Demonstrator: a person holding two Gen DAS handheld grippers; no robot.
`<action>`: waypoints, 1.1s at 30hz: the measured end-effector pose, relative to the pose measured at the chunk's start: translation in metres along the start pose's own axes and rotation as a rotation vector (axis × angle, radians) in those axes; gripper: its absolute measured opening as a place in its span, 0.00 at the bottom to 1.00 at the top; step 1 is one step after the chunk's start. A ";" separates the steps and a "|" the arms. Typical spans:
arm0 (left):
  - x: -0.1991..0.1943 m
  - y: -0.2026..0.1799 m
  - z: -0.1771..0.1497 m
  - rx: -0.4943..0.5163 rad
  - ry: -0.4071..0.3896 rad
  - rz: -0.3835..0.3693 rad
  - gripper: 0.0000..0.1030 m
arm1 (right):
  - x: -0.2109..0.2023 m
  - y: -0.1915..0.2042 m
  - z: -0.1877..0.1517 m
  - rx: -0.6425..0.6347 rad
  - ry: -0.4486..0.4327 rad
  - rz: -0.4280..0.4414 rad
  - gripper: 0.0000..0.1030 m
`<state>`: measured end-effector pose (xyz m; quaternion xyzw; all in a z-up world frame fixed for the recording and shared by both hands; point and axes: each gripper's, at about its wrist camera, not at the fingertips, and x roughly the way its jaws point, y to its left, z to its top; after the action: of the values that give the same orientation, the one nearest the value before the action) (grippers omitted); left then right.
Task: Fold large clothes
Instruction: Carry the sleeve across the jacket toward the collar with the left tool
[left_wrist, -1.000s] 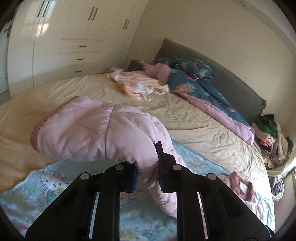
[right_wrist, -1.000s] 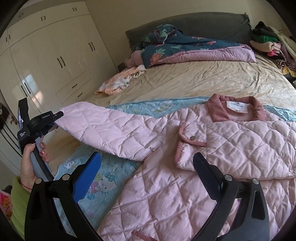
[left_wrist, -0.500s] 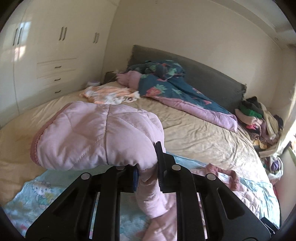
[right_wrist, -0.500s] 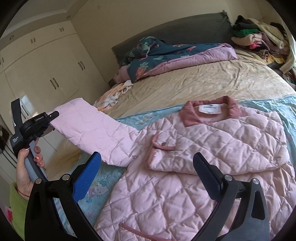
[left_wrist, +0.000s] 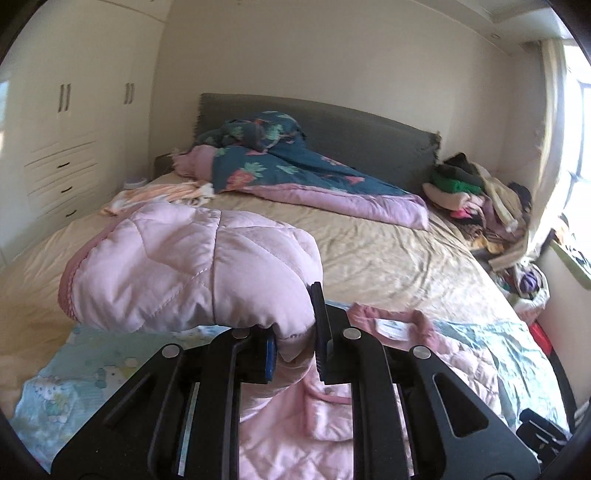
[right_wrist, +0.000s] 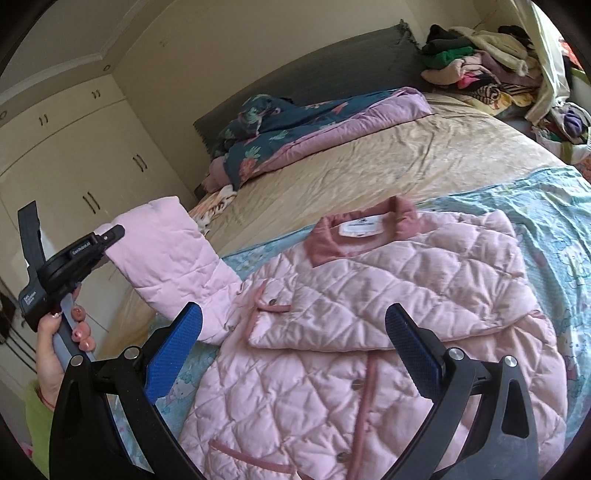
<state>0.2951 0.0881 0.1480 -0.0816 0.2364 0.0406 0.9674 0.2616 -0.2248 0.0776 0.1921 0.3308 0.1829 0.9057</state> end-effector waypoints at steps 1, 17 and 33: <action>0.003 -0.008 -0.001 0.012 0.003 -0.010 0.08 | -0.002 -0.006 0.001 0.008 -0.002 -0.002 0.96; 0.041 -0.100 -0.063 0.211 0.088 -0.137 0.08 | -0.024 -0.083 0.003 0.154 -0.040 -0.050 0.96; 0.084 -0.173 -0.153 0.480 0.220 -0.241 0.08 | -0.027 -0.146 -0.006 0.285 -0.053 -0.115 0.96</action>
<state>0.3210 -0.1054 -0.0012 0.1181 0.3315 -0.1410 0.9253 0.2682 -0.3607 0.0191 0.3042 0.3399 0.0767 0.8866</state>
